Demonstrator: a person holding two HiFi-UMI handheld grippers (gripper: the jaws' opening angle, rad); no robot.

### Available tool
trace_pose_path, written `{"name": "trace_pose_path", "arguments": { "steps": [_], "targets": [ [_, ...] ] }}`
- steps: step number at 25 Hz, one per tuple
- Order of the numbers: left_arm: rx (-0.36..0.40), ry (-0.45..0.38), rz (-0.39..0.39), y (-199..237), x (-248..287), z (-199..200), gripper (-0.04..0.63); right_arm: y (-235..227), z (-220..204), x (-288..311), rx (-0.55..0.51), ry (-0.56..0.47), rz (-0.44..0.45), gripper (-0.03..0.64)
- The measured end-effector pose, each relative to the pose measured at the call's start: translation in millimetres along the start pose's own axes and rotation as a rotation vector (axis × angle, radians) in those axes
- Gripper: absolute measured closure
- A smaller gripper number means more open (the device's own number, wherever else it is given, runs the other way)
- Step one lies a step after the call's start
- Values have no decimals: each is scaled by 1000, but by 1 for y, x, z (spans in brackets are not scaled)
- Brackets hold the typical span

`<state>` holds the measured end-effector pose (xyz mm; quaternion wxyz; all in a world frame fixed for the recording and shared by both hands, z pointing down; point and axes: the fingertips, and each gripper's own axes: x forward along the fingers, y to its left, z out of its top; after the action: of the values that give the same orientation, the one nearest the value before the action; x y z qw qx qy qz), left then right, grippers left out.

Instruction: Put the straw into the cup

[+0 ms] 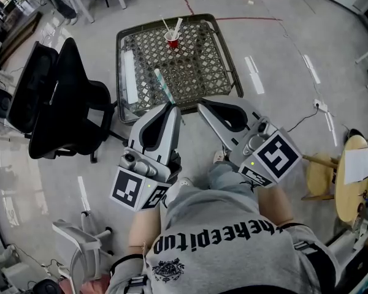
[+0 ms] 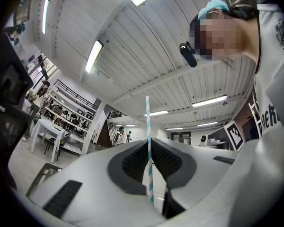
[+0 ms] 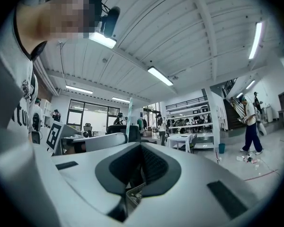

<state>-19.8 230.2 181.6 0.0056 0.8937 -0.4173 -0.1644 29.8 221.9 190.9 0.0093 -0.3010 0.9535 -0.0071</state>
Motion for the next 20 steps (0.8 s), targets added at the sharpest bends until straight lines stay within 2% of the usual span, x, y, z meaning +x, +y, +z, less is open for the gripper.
{"name": "trace_pose_path", "arguments": {
  "steps": [3,8,20],
  "targets": [
    [1,3,11,0,11,-5,532,-13,-1,0,20,-8,14,604],
    [12,5,42,4,34,-14,532,-44,-1,3,-3,-21,9,604],
    [58,-1,128,2,103,-38,532,-109,-4,0,-2,1,140,604]
  ]
}}
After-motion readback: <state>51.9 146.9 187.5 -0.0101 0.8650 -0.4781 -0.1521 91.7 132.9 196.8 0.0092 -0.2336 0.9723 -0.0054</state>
